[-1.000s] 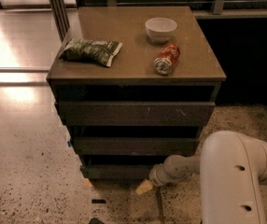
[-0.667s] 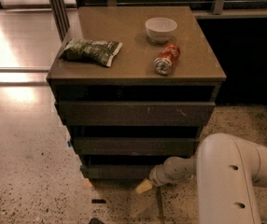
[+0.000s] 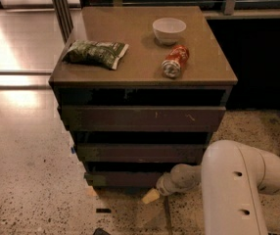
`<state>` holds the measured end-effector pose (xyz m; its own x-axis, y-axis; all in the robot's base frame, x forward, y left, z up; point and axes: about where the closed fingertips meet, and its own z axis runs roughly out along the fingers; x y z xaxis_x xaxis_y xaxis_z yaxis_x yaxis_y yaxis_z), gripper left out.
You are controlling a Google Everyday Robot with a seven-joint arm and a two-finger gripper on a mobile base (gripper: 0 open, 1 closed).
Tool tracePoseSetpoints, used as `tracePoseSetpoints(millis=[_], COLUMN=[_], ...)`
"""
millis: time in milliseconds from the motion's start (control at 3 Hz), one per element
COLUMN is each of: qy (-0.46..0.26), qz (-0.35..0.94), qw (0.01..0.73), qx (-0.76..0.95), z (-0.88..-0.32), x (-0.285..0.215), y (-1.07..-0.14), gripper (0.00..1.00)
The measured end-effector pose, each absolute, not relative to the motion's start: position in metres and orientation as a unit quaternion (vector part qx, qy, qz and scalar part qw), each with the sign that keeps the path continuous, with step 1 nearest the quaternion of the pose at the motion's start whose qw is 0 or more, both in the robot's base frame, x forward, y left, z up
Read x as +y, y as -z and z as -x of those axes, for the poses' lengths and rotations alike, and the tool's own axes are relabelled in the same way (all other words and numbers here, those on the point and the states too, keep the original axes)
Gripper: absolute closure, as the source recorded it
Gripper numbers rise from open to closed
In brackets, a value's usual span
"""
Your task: Open bottom drawer
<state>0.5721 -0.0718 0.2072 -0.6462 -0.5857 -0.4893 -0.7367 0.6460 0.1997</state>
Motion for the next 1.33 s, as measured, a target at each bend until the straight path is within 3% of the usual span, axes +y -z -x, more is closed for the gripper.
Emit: tracePoseSetpoints(millis=[667,1000,1333], qy=[-0.205,-0.203,-0.181], qz=[0.374,0.374,0.383], qw=[0.163,0.168,0.210], qx=[0.890,0.889,0.881], z=[-0.530,-0.530,-0.571], x=[-0.078,-0.077,-0.074], y=[-0.202,-0.206,-0.229], gripper=[0.00,0.00,0.00])
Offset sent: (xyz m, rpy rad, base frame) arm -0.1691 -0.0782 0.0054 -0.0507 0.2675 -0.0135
